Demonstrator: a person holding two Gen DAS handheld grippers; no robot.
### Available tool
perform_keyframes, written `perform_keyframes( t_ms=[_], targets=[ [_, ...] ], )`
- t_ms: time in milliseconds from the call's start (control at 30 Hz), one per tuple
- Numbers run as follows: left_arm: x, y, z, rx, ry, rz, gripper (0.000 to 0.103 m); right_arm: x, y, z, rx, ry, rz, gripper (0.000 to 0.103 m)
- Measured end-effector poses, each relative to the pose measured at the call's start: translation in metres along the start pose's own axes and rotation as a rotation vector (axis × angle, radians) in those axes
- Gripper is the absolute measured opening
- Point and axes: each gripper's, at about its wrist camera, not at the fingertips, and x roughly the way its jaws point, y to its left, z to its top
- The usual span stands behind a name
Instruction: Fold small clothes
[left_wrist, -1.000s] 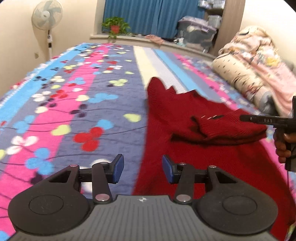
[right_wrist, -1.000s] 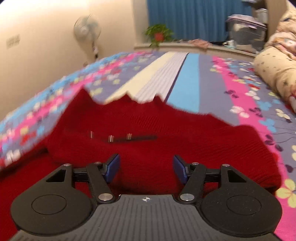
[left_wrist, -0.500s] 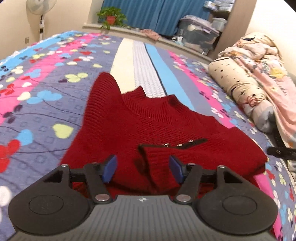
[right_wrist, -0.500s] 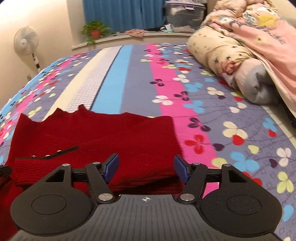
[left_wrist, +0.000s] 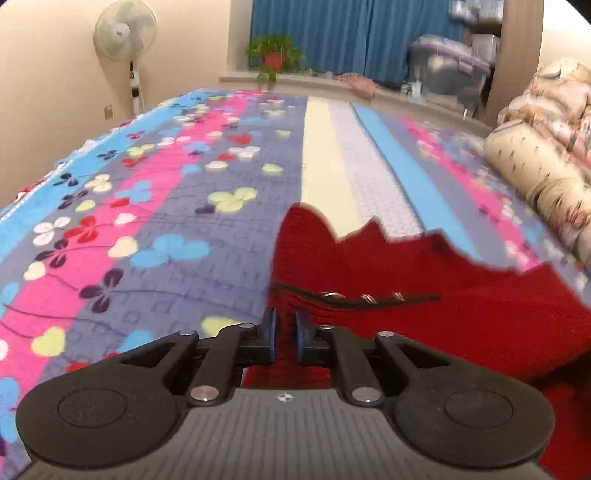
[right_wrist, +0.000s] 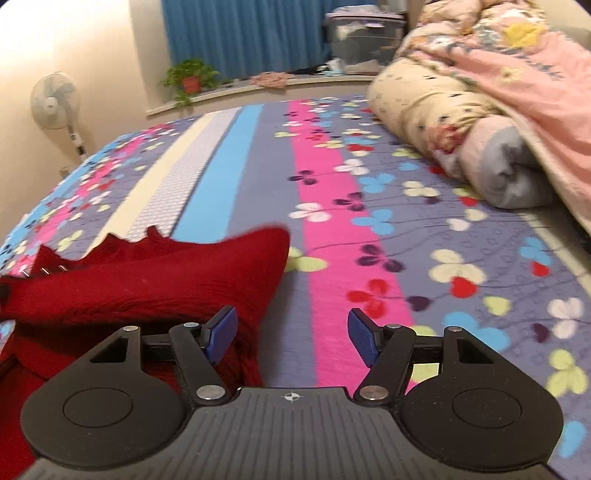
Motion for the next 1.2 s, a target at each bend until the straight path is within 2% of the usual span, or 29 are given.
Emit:
perform_keyframes(
  t_ms=[67,133,167,267,333,400,500,600,633,667,700,733,767,833,867,933,1000,1200],
  targets=[
    [-0.017,0.004,-0.001,-0.015,-0.111,0.057,0.033,0.015,0.003,-0.005,-0.009,0.019,0.005,0.069],
    [-0.026,0.002,-0.004,-0.036,-0.154,0.015,0.035,0.030,0.001,-0.009,0.005,0.049,-0.012,0.074],
    [-0.027,-0.003,-0.006,-0.017,-0.157,-0.023,0.035,0.038,-0.001,-0.011,0.023,0.081,-0.021,0.080],
    [-0.024,-0.025,-0.018,0.081,-0.157,-0.106,0.035,0.054,-0.007,-0.017,0.057,0.160,-0.071,0.080],
    [-0.009,-0.035,-0.030,0.121,-0.098,-0.138,0.035,0.057,-0.010,-0.019,0.082,0.172,-0.065,0.080],
    [0.020,-0.038,-0.043,0.168,0.064,-0.070,0.032,0.056,-0.013,-0.018,0.104,0.189,-0.059,0.080],
    [0.012,-0.034,-0.045,0.153,0.021,-0.076,0.032,0.043,-0.013,-0.013,0.137,0.197,-0.063,0.078],
    [-0.005,-0.029,-0.044,0.103,-0.045,-0.100,0.035,0.022,-0.005,-0.007,0.102,0.080,0.018,0.075],
    [-0.001,-0.029,-0.047,0.107,-0.016,-0.099,0.038,0.023,-0.001,-0.009,0.066,0.062,0.013,0.075],
    [0.004,-0.031,-0.046,0.126,0.052,-0.078,0.045,0.029,0.002,-0.014,0.041,0.079,-0.005,0.077],
    [0.009,-0.031,-0.047,0.144,0.107,-0.067,0.047,0.038,0.002,-0.020,0.023,0.125,-0.025,0.077],
    [0.000,-0.029,-0.047,0.148,0.091,-0.070,0.047,0.048,-0.001,-0.028,0.027,0.188,-0.054,0.077],
    [-0.013,-0.029,-0.045,0.156,0.082,-0.062,0.047,0.052,-0.008,-0.032,0.068,0.225,-0.071,0.081],
    [-0.041,-0.024,-0.042,0.159,0.040,-0.068,0.047,0.044,-0.020,-0.030,0.199,0.247,-0.056,0.083],
    [-0.059,-0.019,-0.042,0.167,0.014,-0.082,0.048,0.036,-0.021,-0.027,0.207,0.240,-0.062,0.080],
    [-0.091,-0.011,-0.046,0.202,-0.030,-0.092,0.050,0.016,-0.014,-0.021,0.140,0.197,-0.110,0.076],
    [-0.120,0.001,-0.052,0.233,-0.064,-0.095,0.052,-0.005,-0.009,-0.021,0.097,0.137,-0.123,0.075],
    [-0.215,0.041,-0.086,0.241,-0.110,-0.129,0.055,-0.072,-0.012,-0.029,0.151,-0.002,-0.090,0.070]
  ],
)
